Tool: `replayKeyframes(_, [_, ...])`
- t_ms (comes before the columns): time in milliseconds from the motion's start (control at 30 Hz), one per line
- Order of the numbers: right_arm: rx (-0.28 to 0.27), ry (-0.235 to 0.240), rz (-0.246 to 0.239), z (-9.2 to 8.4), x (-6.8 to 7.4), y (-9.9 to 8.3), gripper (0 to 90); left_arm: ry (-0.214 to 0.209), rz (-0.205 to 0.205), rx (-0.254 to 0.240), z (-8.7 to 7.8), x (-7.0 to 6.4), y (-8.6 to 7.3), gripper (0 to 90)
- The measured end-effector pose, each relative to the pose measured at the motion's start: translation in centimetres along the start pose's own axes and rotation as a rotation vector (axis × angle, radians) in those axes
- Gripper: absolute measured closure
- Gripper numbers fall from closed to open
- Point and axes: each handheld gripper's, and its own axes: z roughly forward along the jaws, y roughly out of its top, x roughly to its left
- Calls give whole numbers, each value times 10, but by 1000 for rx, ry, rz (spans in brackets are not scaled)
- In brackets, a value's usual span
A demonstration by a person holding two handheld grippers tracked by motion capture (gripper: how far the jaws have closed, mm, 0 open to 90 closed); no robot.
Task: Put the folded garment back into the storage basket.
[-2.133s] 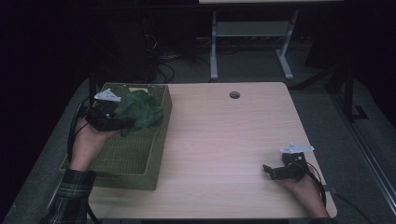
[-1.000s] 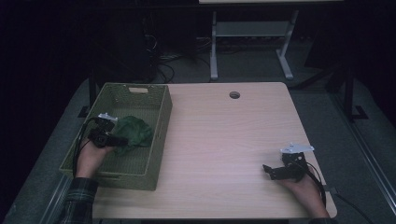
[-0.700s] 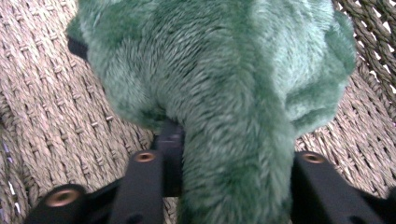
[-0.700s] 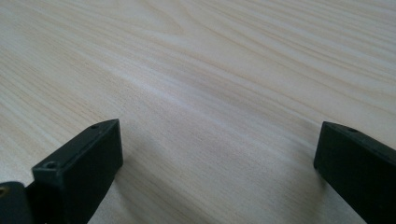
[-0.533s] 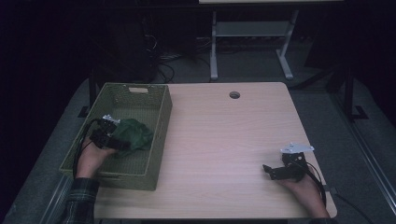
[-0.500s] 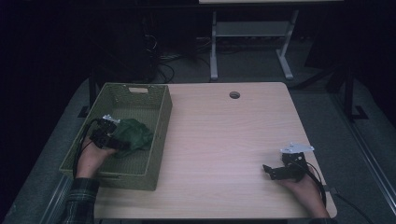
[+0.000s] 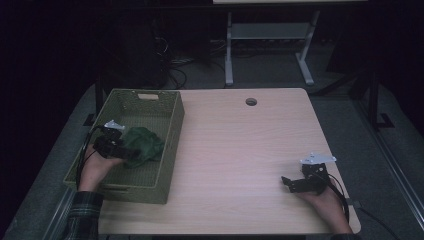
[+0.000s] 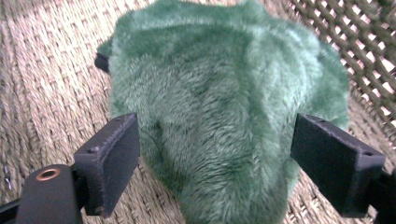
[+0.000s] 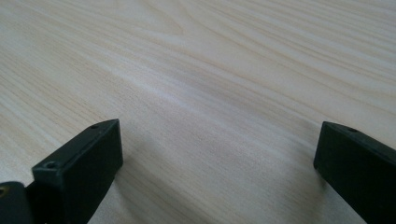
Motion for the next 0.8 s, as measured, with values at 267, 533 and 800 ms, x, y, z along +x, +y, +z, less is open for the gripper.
replayKeyframes(267, [0, 0, 0, 0, 0, 0, 9, 4, 16, -35, -8, -1, 3, 141])
replayKeyframes(533, [1, 0, 0, 0, 0, 0, 9, -5, 28, -77, -22, -10, 12, 141])
replayKeyframes(800, [1, 0, 0, 0, 0, 0, 9, -35, 54, -124, -36, -28, 30, 141])
